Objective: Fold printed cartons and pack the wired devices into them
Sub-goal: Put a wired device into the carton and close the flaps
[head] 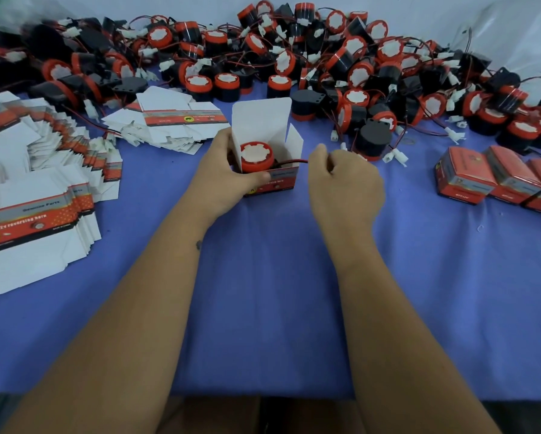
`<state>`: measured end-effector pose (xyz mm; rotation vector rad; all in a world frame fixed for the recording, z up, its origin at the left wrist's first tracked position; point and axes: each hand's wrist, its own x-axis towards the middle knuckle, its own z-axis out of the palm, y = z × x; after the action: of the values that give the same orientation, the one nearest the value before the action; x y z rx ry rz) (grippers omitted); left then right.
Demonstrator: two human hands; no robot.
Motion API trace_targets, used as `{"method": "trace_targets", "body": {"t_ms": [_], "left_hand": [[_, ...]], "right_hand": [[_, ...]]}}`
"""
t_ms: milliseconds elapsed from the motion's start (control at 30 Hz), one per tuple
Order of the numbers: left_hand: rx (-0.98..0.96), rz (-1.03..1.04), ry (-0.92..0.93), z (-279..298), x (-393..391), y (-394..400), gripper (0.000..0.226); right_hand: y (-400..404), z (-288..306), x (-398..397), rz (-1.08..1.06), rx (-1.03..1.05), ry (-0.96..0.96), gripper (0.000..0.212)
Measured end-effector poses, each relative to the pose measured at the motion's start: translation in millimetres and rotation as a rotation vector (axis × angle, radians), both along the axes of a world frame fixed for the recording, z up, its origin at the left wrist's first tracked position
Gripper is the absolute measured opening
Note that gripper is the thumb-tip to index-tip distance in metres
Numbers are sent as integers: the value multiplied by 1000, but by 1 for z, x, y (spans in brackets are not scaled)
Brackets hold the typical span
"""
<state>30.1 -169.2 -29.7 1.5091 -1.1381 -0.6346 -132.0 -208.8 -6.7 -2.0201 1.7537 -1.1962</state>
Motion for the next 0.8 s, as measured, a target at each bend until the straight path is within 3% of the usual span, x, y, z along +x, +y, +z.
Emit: {"method": "trace_targets", "body": {"t_ms": [67,133,233,300,433,567,633,733,800], "left_hand": [[-5,30,17,-1,0,-1,62],[-12,58,16,-1,0,-1,61],[-4,33,-22,-1,1,0,56],[2,-6,-33,0,2,0,56],[-1,-71,73,4,-5,4,50],[-8,12,83,6,-16,3,23],[-5,52,72,5,-18,0,23],[28,48,46,6,-19,-2,35],[46,42,22,7,-19,-2,41]], "right_hand": [[-6,-2,-5,-57,161,55,52],[-11,-4,-7,8,271,-61,45],[-9,2,-3,240,288,-666,13],[-6,8,-5,343,218,-936,11],[-4,15,-10,611,186,-892,28],[-3,17,-13,864,360,-867,33],[-4,17,-13,968,428,-912,43],[-7,15,-13,892,469,-932,59],[-7,15,-9,706,377,-843,49]]}}
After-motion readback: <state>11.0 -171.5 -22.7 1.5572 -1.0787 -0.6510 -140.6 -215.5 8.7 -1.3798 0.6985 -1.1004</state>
